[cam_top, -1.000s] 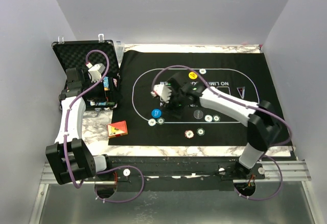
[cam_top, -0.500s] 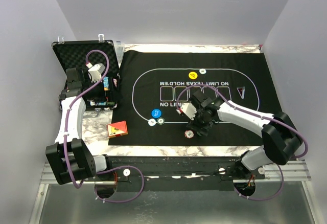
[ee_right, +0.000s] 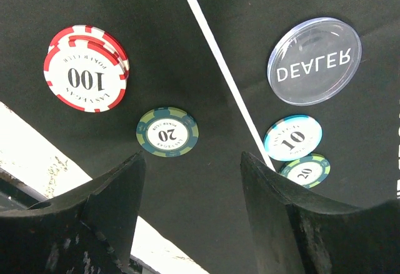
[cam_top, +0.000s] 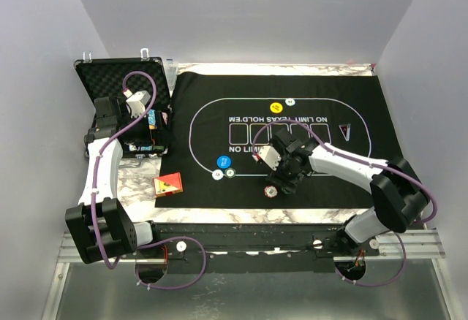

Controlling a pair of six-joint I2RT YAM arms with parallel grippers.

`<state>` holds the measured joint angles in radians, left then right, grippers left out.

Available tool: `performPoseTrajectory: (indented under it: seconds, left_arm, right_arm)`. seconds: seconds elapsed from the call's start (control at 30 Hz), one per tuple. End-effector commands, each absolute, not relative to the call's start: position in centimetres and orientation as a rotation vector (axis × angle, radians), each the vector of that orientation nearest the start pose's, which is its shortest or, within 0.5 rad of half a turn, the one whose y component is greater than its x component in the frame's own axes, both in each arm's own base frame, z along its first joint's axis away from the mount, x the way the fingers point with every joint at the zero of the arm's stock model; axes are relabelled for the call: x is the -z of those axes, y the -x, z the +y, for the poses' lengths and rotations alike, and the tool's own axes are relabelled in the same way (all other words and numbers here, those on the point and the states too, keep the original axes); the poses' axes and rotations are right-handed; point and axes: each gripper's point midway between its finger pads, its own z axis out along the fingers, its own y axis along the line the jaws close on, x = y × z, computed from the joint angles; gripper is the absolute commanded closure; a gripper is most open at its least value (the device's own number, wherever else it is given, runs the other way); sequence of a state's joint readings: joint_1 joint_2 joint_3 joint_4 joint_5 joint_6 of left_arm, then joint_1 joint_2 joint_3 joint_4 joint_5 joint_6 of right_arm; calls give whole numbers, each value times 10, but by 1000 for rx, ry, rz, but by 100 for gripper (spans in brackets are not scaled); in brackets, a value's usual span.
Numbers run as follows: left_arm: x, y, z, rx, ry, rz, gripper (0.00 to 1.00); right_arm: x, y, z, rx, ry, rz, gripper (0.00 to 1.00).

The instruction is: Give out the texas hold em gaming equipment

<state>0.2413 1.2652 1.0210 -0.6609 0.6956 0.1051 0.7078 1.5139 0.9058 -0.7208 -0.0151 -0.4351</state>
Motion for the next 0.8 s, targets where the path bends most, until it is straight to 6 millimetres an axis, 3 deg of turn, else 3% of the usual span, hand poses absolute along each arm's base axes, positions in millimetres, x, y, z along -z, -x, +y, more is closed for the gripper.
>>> performPoseTrajectory:
  seconds: [0.0, 0.47, 0.77]
  left_arm:
    - [-185, -309, -39, 710, -145, 2270, 1]
    - [-183, -310, -38, 703, -143, 2276, 1]
    - [-182, -311, -38, 708, -140, 2280, 1]
  right_arm:
    - [-32, -209, 170, -124, 1564, 2443, 35]
    - [-8, -205, 172, -155, 1617, 2469, 40]
    - [-8, -192, 174, -232, 1651, 2476, 42]
